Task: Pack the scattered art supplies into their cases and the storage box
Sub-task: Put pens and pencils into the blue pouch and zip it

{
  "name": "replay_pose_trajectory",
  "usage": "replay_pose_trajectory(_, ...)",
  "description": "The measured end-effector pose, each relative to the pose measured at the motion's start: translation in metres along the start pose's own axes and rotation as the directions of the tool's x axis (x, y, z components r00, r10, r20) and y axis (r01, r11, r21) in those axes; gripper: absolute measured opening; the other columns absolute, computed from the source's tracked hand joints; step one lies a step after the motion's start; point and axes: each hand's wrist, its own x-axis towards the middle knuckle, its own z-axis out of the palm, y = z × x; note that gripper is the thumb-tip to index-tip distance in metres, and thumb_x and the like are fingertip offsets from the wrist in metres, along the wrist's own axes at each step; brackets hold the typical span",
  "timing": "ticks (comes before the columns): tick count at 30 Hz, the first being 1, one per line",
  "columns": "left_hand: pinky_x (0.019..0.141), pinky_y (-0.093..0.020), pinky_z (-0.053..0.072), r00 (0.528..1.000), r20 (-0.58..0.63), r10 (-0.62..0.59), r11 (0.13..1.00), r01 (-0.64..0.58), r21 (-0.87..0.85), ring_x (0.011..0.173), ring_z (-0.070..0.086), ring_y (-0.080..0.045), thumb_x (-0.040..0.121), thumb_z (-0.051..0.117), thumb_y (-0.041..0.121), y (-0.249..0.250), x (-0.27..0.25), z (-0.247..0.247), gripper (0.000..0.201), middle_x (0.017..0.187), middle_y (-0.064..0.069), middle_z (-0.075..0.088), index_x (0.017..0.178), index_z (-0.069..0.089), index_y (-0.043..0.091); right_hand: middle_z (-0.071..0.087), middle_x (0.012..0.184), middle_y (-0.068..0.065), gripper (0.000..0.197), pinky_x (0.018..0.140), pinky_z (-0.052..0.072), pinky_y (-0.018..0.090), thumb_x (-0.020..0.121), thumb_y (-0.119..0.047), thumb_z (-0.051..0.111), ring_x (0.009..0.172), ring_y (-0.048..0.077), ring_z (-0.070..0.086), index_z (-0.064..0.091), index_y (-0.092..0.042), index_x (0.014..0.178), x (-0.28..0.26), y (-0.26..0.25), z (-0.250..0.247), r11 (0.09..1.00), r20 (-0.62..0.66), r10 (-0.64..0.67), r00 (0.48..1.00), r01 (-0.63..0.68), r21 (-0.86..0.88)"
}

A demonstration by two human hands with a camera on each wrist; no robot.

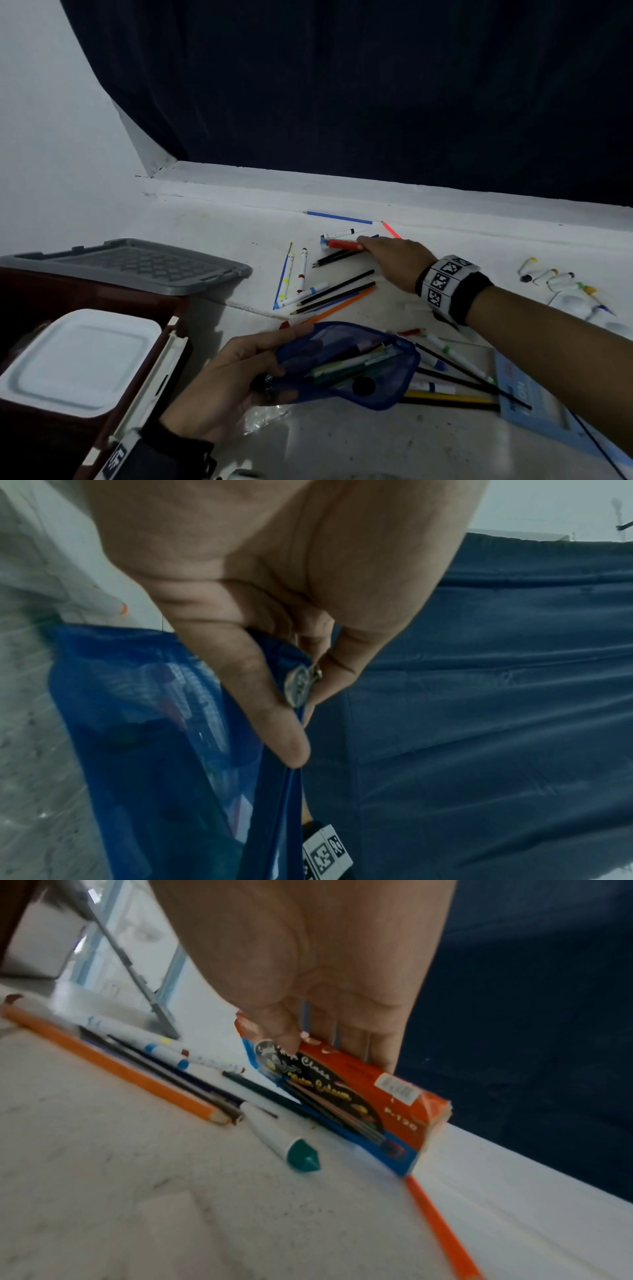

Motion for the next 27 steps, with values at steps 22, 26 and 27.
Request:
replay_pose_trajectory(22, 0.056, -0.031, 0.057, 0.981, 0.074, -0.178, 0.984, 0.178, 0.013, 0.105, 0.068, -0.028, 0.086, 0.038, -0.016, -0.015, 0.006, 0.058, 0.052, 0.118, 0.0, 0.072, 0.102, 0.079, 0.012, 0.069, 0.1, -0.002, 0.018, 0.078, 0.053, 0.037, 0.093, -0.02, 0.056, 0.088, 0.016, 0.063, 0.067, -0.022, 0.106, -0.186, 0.003, 0.005, 0.847, -0.215, 0.336, 0.917, -0.194, 0.494)
replay_pose_trajectory(26, 0.053, -0.03, 0.057, 0.97, 0.112, -0.217, 0.976, 0.216, 0.019, 0.11, 0.066, -0.026, 0.087, 0.038, -0.014, -0.023, 0.006, 0.07, 0.051, 0.119, 0.002, 0.072, 0.105, 0.078, 0.011, 0.065, 0.096, -0.009, 0.015, 0.077, 0.048, 0.023, 0.097, -0.027, 0.053, 0.086, 0.005, 0.057, 0.067, -0.023, 0.102, -0.23, -0.036, 0.005, 0.796, -0.236, 0.194, 0.952, -0.013, 0.605)
replay_pose_trajectory(27, 0.053, -0.029, 0.057, 0.968, 0.119, -0.223, 0.975, 0.222, 0.022, 0.111, 0.065, -0.026, 0.087, 0.037, -0.014, -0.026, 0.006, 0.073, 0.051, 0.12, 0.002, 0.071, 0.106, 0.077, 0.01, 0.064, 0.097, -0.01, 0.016, 0.079, 0.046, 0.02, 0.098, -0.029, 0.053, 0.088, 0.004, 0.056, 0.066, -0.023, 0.104, -0.24, -0.043, 0.005, 0.793, -0.234, 0.166, 0.958, 0.011, 0.609)
